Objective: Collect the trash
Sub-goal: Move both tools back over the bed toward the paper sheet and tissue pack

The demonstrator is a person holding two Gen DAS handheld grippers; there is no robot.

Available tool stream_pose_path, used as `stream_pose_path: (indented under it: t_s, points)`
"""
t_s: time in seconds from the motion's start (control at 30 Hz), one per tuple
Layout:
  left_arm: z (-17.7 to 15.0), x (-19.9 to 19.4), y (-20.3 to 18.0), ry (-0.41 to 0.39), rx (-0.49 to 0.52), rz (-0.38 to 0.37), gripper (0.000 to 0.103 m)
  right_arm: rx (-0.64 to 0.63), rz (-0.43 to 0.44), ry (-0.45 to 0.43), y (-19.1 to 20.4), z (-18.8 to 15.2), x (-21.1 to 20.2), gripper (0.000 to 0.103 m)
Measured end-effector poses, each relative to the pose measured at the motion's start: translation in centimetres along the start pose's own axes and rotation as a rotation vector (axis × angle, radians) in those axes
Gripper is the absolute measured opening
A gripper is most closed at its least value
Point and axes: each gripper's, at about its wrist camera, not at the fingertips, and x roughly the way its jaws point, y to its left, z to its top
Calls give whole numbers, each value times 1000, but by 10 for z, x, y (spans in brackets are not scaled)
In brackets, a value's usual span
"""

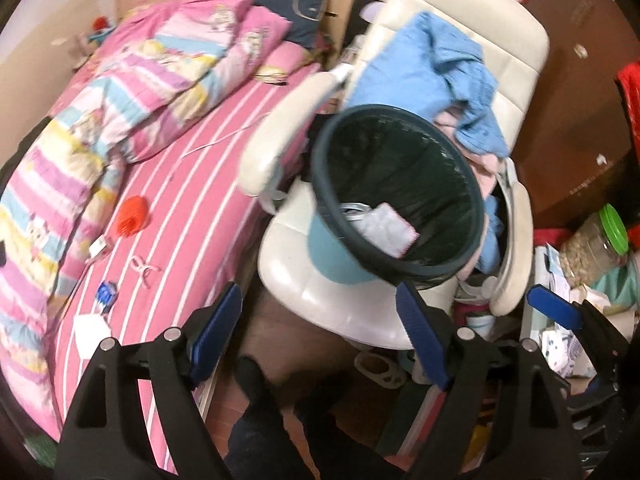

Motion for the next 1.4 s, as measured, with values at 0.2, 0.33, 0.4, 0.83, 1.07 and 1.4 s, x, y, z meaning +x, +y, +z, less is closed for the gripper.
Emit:
stream_pose_path:
  t_s: [0.2,0.33,0.4,0.83,1.07,1.4]
  points:
    - [-14,-15,50,-21,-65,19,77,-71,22,14,45,8,17,88]
    - [-25,-27,91,-33,-103,34,77,-106,30,21,84,15,32,88]
    - [-33,-35,122,-39,-134,42,77,-122,37,26,111,15,42,88]
    - [-99,-68,325,-42,-343,58,77,-273,77,86,296,-9,114,88]
    - [-142,-66,405,-13,-417,48,77,-322,78,156,373,-33,160,88]
    - [-199,-46,501,39,-574,59,77,-372,59,237,427,-53,217,88]
